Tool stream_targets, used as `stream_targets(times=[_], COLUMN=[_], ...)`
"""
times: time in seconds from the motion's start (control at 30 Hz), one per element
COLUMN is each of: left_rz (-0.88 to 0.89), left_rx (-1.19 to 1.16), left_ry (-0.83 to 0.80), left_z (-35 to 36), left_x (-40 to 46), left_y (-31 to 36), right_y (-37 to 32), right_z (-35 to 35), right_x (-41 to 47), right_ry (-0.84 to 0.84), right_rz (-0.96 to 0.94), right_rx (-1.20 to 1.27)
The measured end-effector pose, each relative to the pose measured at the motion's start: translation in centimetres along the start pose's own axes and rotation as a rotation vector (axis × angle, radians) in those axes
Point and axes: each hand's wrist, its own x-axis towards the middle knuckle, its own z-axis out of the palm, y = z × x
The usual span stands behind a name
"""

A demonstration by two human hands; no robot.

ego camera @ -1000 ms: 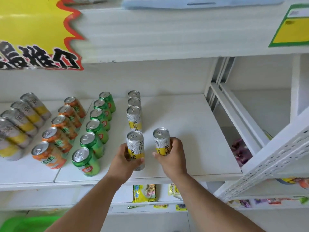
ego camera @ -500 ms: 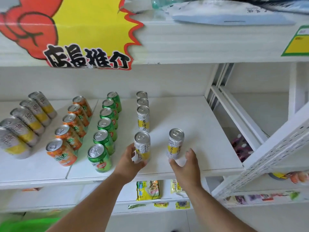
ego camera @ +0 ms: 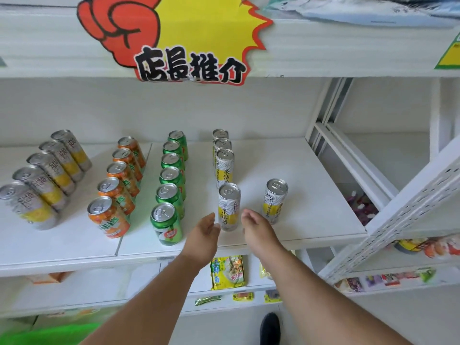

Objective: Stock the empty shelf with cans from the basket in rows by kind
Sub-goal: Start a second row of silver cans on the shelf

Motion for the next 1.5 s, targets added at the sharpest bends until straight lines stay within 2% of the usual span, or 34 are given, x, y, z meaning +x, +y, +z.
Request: stream_targets(times=[0.2, 0.67, 1.03, 1.5], left_rz=[0.076, 0.075, 0.056, -0.067], left_rx=[-0.013, 0.002, 0.020, 0.031], left_ry=[-0.123, -0.174, -0.117, -0.102], left_z=[0.4, 1.4, 1.2, 0.7], left_x=[0.8, 4.5, 9.0, 8.8], left_y=[0.7, 0.5, 1.6, 2.4], right_y=[0.6, 0.1, -1.7, -2.4], right_z=[0.8, 1.1, 1.7, 1.6], right_x=[1.0, 4.9, 8.7, 8.7], right_ry=[-0.017, -0.032, -0.034, -0.051], right_rz=[0.038, 0.058, 0.093, 0.100], right_rx=[0.151, 0.333, 0.401, 0.360])
